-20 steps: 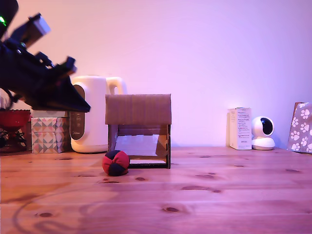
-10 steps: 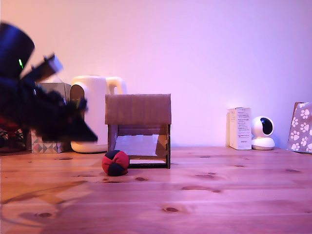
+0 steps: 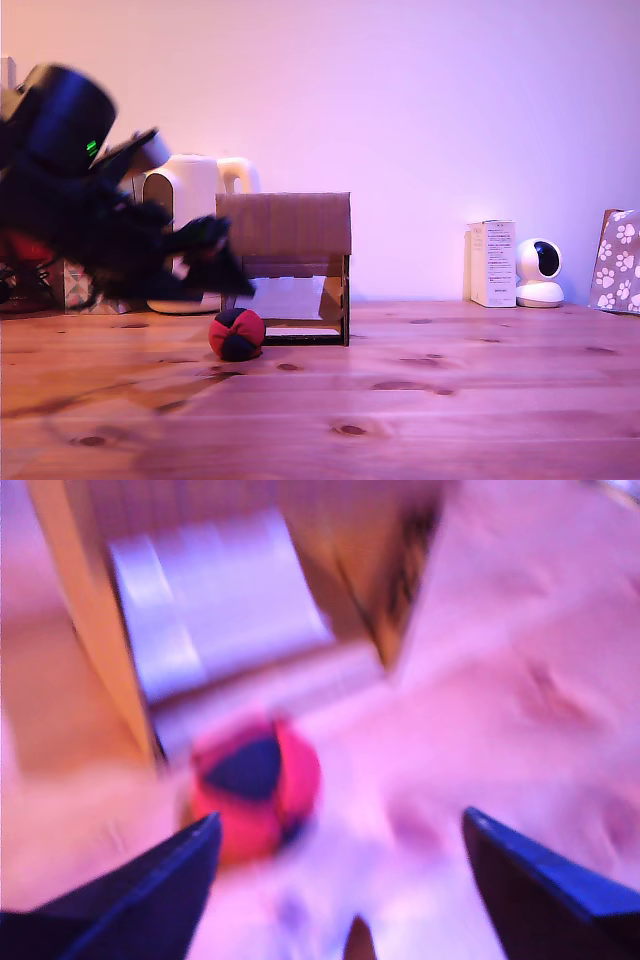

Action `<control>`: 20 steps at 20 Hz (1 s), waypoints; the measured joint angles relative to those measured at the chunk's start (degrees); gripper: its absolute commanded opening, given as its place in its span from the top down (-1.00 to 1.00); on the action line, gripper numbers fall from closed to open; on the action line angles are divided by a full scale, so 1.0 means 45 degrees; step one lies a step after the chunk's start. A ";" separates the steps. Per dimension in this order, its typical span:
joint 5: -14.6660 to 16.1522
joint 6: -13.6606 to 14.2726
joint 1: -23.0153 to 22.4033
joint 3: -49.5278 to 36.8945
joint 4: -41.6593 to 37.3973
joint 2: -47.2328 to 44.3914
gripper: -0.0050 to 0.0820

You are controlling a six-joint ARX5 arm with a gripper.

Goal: Drop the footbag into the cardboard dice tower

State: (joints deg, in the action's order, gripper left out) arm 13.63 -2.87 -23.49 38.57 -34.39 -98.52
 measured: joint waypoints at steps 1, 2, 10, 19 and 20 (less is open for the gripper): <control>-0.0126 0.0000 -0.0005 0.0121 -0.0005 0.0000 -0.86; -0.0185 0.0000 -0.0005 0.0228 0.0010 -0.0005 -0.86; -0.0476 -0.0058 0.0000 0.1744 0.0049 -0.2322 -0.86; -0.0486 -0.0136 0.0000 0.2793 0.0777 -0.3240 0.50; -0.0486 -0.0136 0.0000 0.2812 0.0860 -0.3240 0.58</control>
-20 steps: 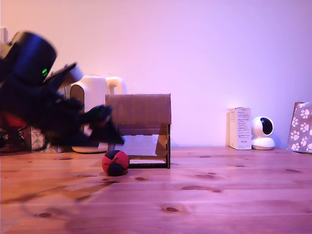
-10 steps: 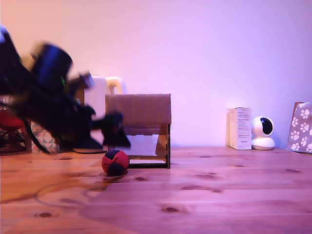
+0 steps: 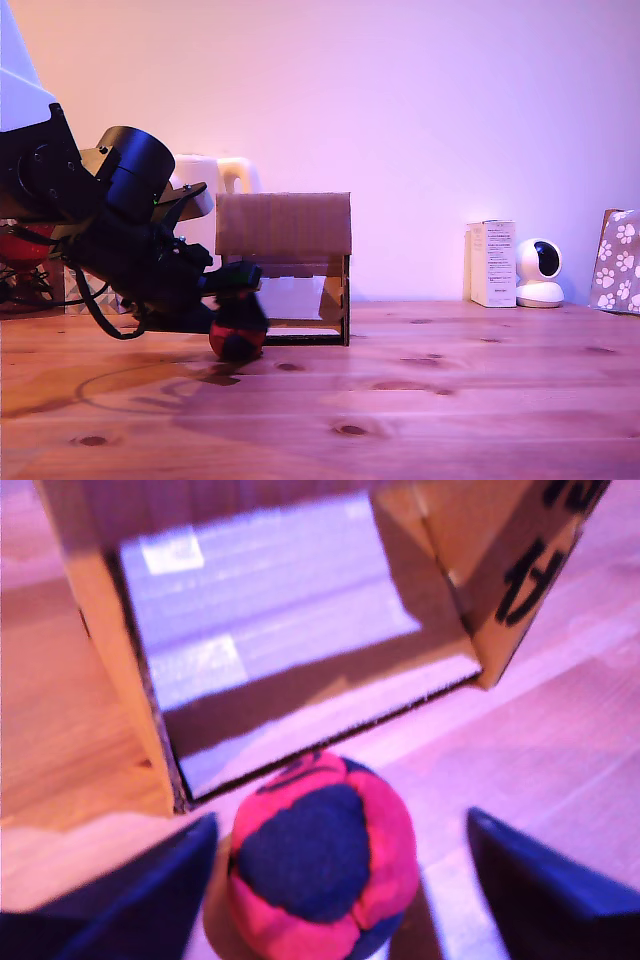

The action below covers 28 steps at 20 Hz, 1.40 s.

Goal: Drop the footbag into the cardboard dice tower

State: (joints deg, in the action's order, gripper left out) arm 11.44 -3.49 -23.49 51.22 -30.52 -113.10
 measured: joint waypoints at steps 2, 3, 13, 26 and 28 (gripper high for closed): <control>-0.0005 0.0000 0.0005 0.0170 0.0330 0.0000 0.59; 0.0000 0.0000 0.0005 0.0316 0.0578 0.0000 0.59; 0.0563 -0.0068 0.0010 0.0675 0.6368 0.2482 0.59; 0.1341 -0.0131 0.0010 0.0665 0.5163 0.6436 0.59; 0.1341 -0.0131 0.0010 0.0665 0.3803 0.6436 0.59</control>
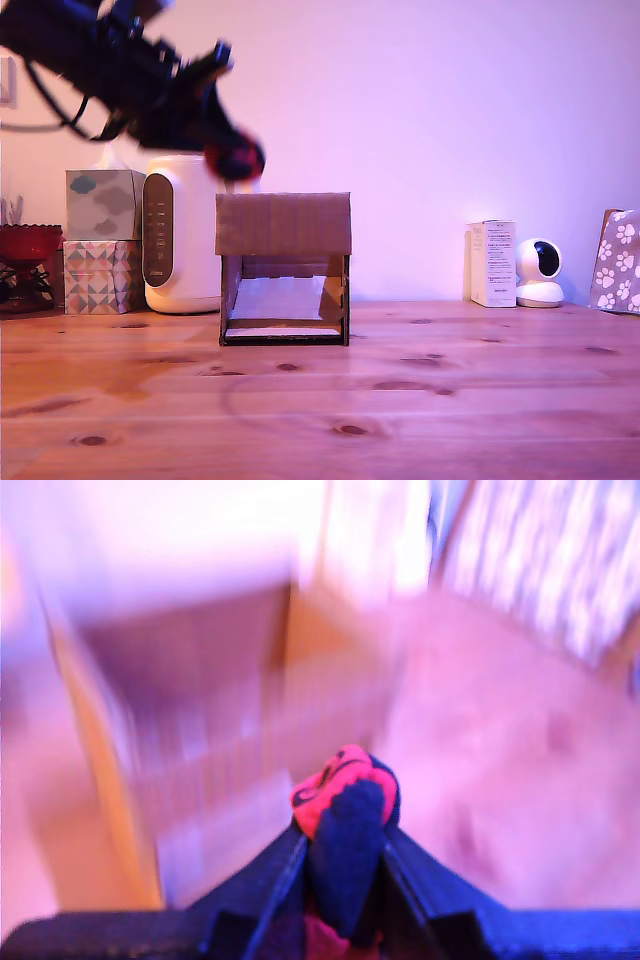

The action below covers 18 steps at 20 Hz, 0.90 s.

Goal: Drop the footbag into the cardboard dice tower

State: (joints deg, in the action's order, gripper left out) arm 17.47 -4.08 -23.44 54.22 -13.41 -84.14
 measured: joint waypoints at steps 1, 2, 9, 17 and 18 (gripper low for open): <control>0.0000 0.0000 0.0000 0.0005 -0.0500 0.0000 0.59; -0.0019 0.0000 0.0000 0.0039 -0.0758 0.0000 0.59; -0.0325 0.0092 0.0000 0.3385 -0.0345 -0.1685 0.59; -0.0491 0.0622 0.0267 0.7412 0.1987 -0.5440 0.59; -0.0486 0.0622 0.0340 0.7737 0.2254 -0.5785 0.59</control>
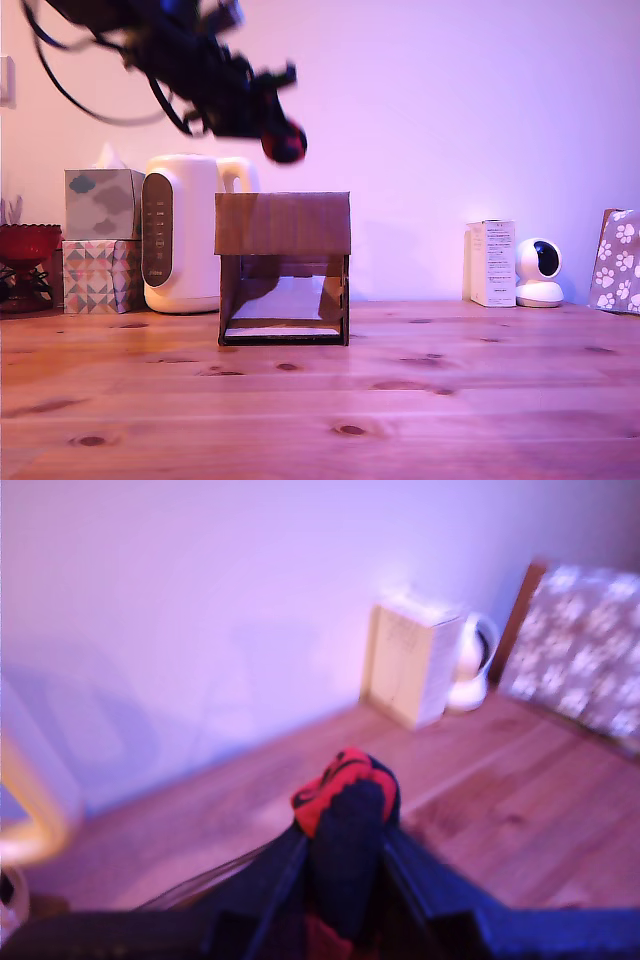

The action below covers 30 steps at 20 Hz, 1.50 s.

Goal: Drop the footbag into the cardboard dice tower

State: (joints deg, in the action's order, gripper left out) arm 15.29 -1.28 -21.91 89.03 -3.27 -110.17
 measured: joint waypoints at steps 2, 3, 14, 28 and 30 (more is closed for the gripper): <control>-0.0010 0.0005 0.0092 0.0374 0.0408 -0.0398 0.58; -0.0010 0.0029 0.0155 0.0379 0.0544 -0.0461 0.51; 0.0180 0.1001 0.0282 0.0549 0.1282 -0.0457 -0.79; 0.0884 0.1005 0.0282 0.0724 0.6586 0.2603 0.92; 0.1141 0.1010 0.0282 0.0724 0.7407 0.2589 0.92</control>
State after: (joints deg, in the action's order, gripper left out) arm 20.43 3.27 -20.64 92.29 30.06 -98.52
